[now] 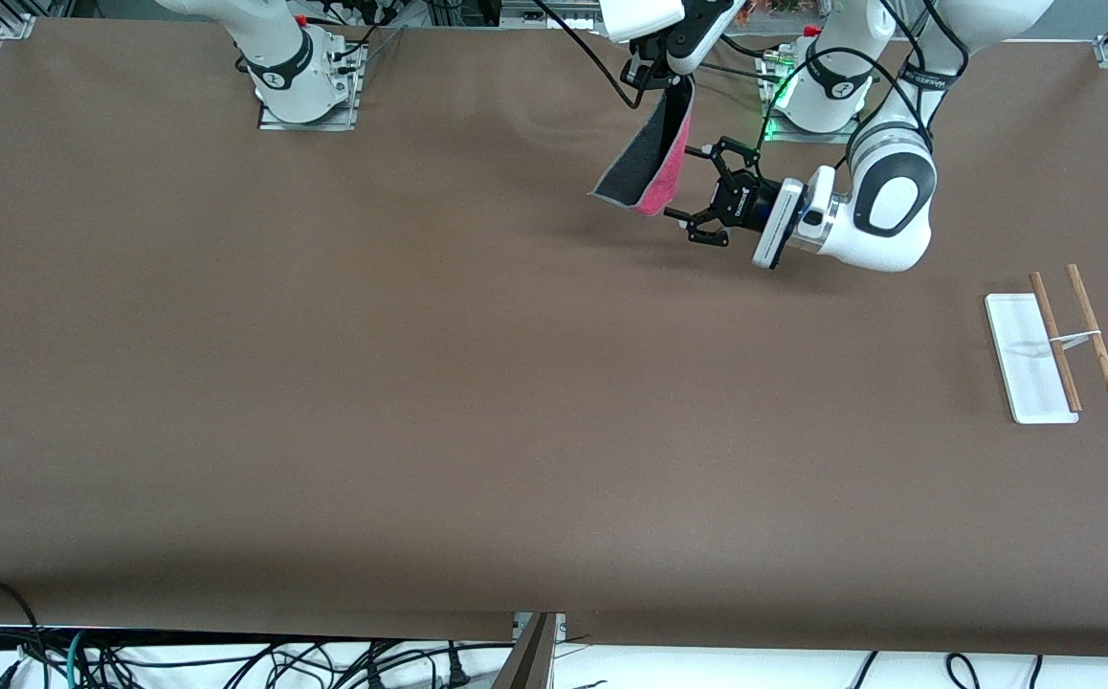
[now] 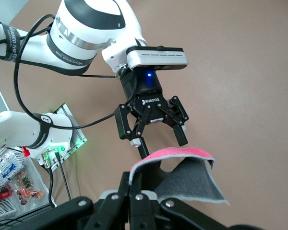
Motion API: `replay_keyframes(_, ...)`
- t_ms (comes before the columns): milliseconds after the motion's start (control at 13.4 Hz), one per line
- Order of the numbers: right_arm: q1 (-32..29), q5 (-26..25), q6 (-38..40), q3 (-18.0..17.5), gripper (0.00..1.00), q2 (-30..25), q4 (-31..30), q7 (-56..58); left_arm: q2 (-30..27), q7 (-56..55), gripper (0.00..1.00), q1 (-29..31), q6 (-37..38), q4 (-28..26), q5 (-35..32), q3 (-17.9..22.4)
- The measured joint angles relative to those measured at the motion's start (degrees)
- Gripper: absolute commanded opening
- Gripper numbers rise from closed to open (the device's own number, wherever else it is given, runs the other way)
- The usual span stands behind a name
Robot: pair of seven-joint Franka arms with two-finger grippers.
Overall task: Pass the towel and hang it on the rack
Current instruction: 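Grasp the towel with the left gripper while the right gripper releases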
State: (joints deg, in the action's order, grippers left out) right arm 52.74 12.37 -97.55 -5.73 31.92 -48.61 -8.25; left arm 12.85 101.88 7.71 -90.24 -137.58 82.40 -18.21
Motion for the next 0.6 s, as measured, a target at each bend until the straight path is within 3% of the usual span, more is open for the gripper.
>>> replay_keyframes(75, 0.0, 0.0, 0.0, 0.0, 0.00, 0.0, 0.0, 0.0, 0.5, 0.4, 0.97, -0.2, -0.1, 0.1, 0.0, 0.0)
replay_keyframes(224, 0.0, 0.0, 0.0, 0.0, 0.00, 0.0, 0.0, 0.0, 2.2, 2.5, 0.81, -0.5, -0.1, 0.0, 0.0, -0.2)
replay_keyframes(298, 0.0, 0.0, 0.0, 0.0, 0.00, 0.0, 0.0, 0.0, 3.5, 3.8, 0.68, -0.6, 0.0, 0.0, 0.1, -0.5)
replay_keyframes(522, 0.0, 0.0, 0.0, 0.0, 0.00, 0.0, 0.0, 0.0, 7.1, 7.7, 0.03, -0.7, 1.7, 0.0, 2.2, -1.4)
replay_keyframes(596, 0.0, 0.0, 0.0, 0.0, 0.00, 0.0, 0.0, 0.0, 7.5, 8.2, 0.00, -0.7, 1.9, 0.0, 2.5, -1.8)
